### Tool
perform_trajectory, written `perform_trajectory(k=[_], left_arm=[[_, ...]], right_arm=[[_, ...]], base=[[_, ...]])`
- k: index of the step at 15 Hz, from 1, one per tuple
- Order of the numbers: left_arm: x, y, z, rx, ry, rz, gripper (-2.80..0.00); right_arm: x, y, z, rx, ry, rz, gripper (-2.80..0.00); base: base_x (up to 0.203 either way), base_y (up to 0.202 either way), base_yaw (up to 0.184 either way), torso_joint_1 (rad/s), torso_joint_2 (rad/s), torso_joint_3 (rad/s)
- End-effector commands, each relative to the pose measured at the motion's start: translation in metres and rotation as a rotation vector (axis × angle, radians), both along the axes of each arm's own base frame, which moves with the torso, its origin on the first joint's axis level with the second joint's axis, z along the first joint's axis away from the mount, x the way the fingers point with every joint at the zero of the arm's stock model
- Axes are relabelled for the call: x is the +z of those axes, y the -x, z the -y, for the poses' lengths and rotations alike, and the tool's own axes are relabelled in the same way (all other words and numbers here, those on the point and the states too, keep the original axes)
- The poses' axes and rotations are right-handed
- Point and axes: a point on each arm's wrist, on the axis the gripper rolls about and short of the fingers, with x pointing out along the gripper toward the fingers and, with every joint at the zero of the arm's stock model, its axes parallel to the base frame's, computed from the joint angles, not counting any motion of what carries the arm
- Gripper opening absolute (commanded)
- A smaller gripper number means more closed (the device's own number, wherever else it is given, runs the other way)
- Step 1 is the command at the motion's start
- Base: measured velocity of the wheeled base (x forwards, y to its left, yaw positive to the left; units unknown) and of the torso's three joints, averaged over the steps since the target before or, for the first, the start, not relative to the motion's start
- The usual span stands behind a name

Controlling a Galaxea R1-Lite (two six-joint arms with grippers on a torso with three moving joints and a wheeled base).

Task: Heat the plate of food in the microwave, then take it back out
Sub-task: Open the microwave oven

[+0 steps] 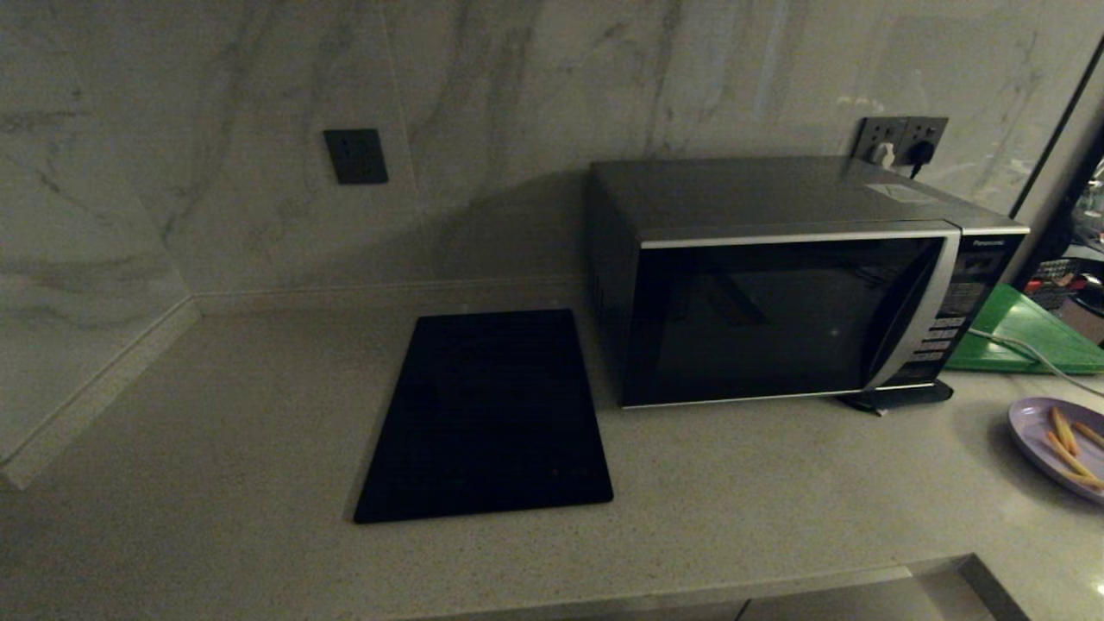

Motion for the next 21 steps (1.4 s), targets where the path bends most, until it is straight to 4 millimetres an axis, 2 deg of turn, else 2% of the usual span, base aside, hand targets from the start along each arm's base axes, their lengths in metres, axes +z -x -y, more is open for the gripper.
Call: perform_trajectory(k=[1, 3, 6, 9, 12, 14, 17, 21], left_arm=[[0.000, 0.000, 0.000, 0.001, 0.001, -0.001, -2.80], [0.000, 0.000, 0.000, 0.001, 0.001, 0.000, -2.80], [0.000, 0.000, 0.000, 0.001, 0.001, -0.001, -2.80], [0.000, 0.000, 0.000, 0.001, 0.001, -0.001, -2.80], [0.000, 0.000, 0.000, 0.001, 0.001, -0.001, -2.80], [0.000, 0.000, 0.000, 0.001, 0.001, -0.001, -2.80], [0.000, 0.000, 0.000, 0.001, 0.001, -0.001, -2.80], [0.000, 0.000, 0.000, 0.001, 0.001, -0.001, -2.80]], right_arm=[[0.028, 0.022, -0.005, 0.152, -0.016, 0.093, -2.80], [0.057, 0.028, -0.007, 0.244, -0.131, 0.110, -2.80], [0.050, 0.022, -0.005, 0.286, -0.407, -0.059, -2.80], [0.051, -0.001, 0.002, 0.351, -0.406, 0.036, -2.80], [0.042, -0.026, 0.009, 0.363, -0.455, -0.024, -2.80], [0.040, -0.047, 0.011, 0.395, -0.480, -0.037, 0.00], [0.039, -0.093, 0.017, 0.407, -0.497, -0.028, 0.00], [0.009, -0.169, 0.025, 0.338, -0.517, -0.103, 0.00]], base=[[0.000, 0.000, 0.000, 0.000, 0.00, 0.000], [0.000, 0.000, 0.000, 0.000, 0.00, 0.000], [0.000, 0.000, 0.000, 0.000, 0.00, 0.000], [0.000, 0.000, 0.000, 0.000, 0.00, 0.000], [0.000, 0.000, 0.000, 0.000, 0.00, 0.000], [0.000, 0.000, 0.000, 0.000, 0.00, 0.000], [0.000, 0.000, 0.000, 0.000, 0.00, 0.000], [0.000, 0.000, 0.000, 0.000, 0.00, 0.000]])
